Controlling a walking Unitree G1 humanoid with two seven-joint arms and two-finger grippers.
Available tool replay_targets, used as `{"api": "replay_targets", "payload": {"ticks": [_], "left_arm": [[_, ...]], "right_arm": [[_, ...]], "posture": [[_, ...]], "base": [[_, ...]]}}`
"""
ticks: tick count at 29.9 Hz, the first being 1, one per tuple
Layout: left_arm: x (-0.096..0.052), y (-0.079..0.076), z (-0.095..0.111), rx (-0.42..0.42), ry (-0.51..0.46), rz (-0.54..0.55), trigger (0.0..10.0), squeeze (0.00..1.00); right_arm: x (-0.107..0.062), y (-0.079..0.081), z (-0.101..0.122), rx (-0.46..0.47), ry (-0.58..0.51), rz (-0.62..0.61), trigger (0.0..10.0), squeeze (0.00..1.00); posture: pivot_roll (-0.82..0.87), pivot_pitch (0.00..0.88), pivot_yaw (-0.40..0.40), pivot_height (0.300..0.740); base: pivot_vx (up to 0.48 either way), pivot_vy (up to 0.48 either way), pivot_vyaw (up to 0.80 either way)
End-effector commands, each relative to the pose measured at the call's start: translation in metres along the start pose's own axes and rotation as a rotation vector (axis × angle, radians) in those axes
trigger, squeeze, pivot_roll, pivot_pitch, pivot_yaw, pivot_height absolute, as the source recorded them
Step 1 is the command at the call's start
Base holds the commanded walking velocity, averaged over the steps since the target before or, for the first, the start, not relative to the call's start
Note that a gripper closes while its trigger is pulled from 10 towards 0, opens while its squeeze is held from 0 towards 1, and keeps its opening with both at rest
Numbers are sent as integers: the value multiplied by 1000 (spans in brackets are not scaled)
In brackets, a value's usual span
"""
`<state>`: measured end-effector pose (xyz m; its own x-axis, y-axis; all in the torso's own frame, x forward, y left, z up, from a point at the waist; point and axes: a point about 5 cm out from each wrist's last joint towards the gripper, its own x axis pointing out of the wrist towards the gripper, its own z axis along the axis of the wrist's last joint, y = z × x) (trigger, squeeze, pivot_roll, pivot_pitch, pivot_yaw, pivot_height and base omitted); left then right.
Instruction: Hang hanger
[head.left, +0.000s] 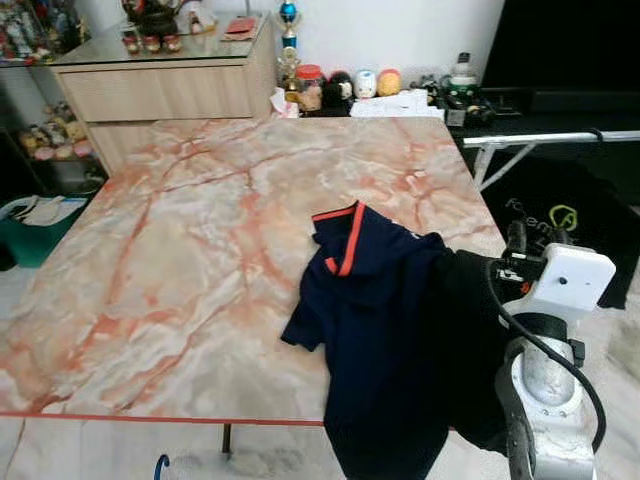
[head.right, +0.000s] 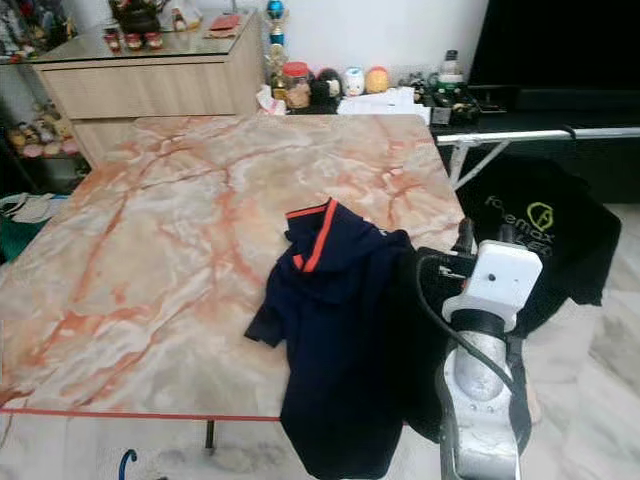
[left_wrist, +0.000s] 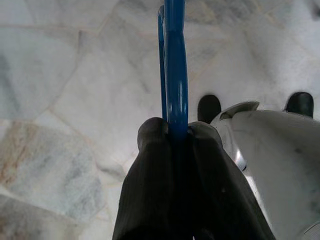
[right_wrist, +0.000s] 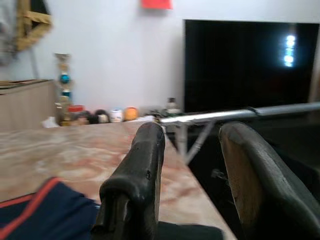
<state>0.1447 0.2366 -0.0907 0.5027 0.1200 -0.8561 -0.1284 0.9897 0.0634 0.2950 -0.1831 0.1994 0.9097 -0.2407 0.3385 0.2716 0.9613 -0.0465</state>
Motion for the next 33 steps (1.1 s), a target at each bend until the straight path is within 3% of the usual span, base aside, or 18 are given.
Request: {"api": "replay_targets", "payload": {"ticks": [1, 8, 16, 31, 33], "left_arm": [[-2, 5, -11, 5, 37, 10, 10000, 0], [-2, 4, -10, 6, 35, 9, 10000, 0], [-2, 4, -9, 7, 34, 8, 10000, 0], [-2, 5, -9, 2, 34, 4, 10000, 0], [-2, 5, -8, 2, 34, 1, 10000, 0]], "right_arm": [[1, 3, 7, 7, -34, 9, 10000, 0], [1, 2, 2, 32, 2, -4, 10000, 0], [3, 4, 1, 49, 6, 6, 10000, 0], [2, 4, 0, 31, -12, 13, 10000, 0], [0, 2, -9, 84, 33, -2, 10000, 0]], "posture": [[2, 51, 76, 740], [6, 54, 74, 740], [7, 64, 73, 740], [12, 73, 76, 740], [11, 74, 75, 740]], "base": [[0, 0, 0], [0, -222, 0], [0, -277, -742], [0, -280, 0], [0, -277, 0]]}}
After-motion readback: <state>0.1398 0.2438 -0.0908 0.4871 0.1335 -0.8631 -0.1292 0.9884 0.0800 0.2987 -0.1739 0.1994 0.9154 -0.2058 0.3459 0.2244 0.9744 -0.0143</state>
